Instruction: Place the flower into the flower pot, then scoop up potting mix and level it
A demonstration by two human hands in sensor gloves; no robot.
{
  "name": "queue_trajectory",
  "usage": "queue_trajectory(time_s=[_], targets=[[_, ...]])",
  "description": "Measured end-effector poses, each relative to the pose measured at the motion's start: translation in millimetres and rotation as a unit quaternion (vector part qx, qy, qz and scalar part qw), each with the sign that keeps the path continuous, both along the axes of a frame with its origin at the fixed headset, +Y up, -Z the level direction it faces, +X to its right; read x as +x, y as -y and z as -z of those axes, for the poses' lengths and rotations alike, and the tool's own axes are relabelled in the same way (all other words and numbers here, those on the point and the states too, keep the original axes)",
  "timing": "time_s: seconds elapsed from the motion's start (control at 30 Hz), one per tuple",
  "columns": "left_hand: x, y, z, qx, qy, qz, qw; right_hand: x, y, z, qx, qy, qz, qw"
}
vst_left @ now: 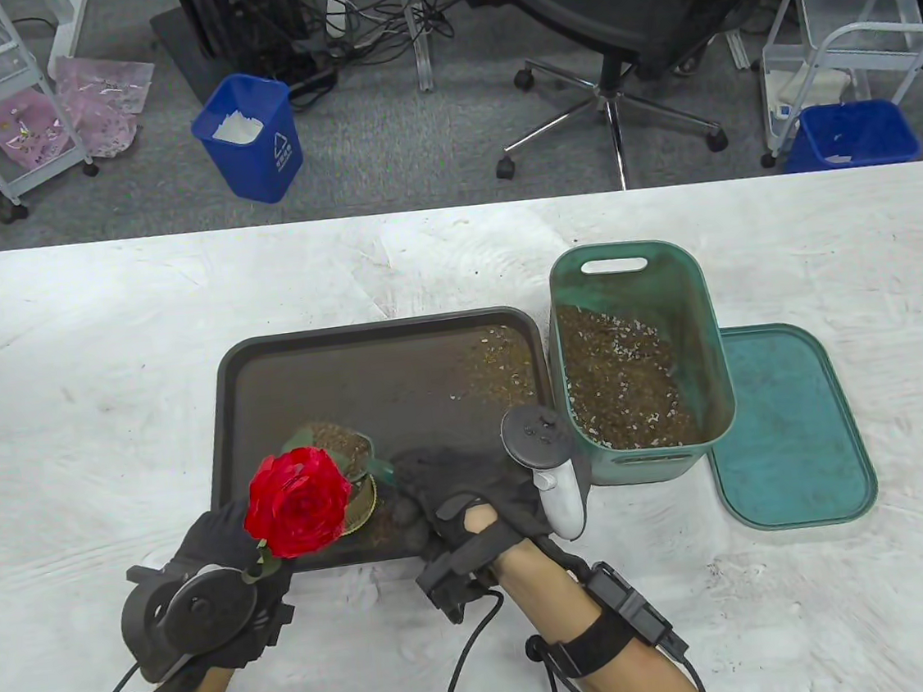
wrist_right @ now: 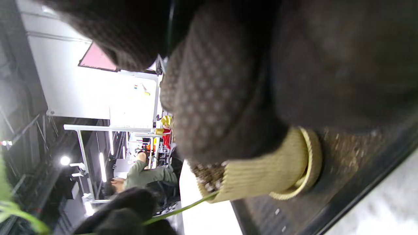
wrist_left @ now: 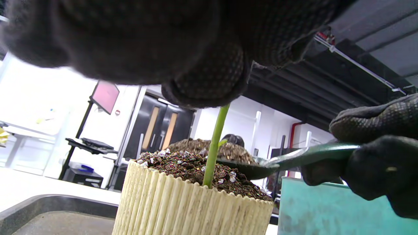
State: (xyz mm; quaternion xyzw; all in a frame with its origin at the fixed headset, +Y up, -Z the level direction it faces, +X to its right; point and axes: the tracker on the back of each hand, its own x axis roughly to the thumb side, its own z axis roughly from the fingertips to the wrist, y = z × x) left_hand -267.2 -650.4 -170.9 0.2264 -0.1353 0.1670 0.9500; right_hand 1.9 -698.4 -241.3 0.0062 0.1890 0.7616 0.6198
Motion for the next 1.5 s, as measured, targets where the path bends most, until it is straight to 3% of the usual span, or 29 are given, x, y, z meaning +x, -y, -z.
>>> queue_trajectory(time_s=[0.07, 0.13, 0.33, 0.4, 0.73, 0.83, 1.07, 1.2, 1.37, 1.5], targets=[[-0.1, -0.1, 0.1, 0.000, 0.000, 0.000, 1.000, -1.0, -3.1, -1.1, 0.044, 0.007, -0.045, 0.998], [-0.4, -0.2, 0.0, 0.000, -0.001, 0.001, 1.000, -6.0, -10.3, -6.4, 0.129, 0.015, -0.122, 0.984], [-0.5, 0.1, 0.2, -0.001, -0.002, -0.003, 1.000, -29.2, -30.4, -27.4, 0.309, 0.004, -0.291, 0.906], [-0.8, 0.1, 0.3, -0.001, -0.003, -0.004, 1.000, -34.3, -30.5, -32.5, 0.343, 0.004, -0.317, 0.884], [-1.1, -0.3, 0.4, 0.000, -0.005, -0.003, 1.000, -47.6, -25.9, -46.2, 0.447, 0.000, -0.361, 0.818], [-1.0, -0.4, 0.4, 0.000, -0.004, -0.001, 1.000, -48.5, -26.2, -50.2, 0.481, 0.015, -0.395, 0.782], [-0.3, -0.5, 0.0, 0.001, 0.000, 0.004, 1.000, -35.6, -40.2, -48.7, 0.512, 0.051, -0.397, 0.760], [0.2, -0.5, -0.2, 0.002, 0.000, 0.005, 1.000, -8.4, -69.4, -42.3, 0.504, 0.077, -0.373, 0.776], [0.6, -0.5, -0.3, 0.002, 0.000, 0.006, 1.000, 51.6, -132.8, -37.7, 0.515, 0.126, -0.466, 0.709], [0.9, -0.3, -0.4, 0.002, 0.000, 0.006, 1.000, 110.4, -169.5, -10.0, 0.422, 0.164, -0.560, 0.694]])
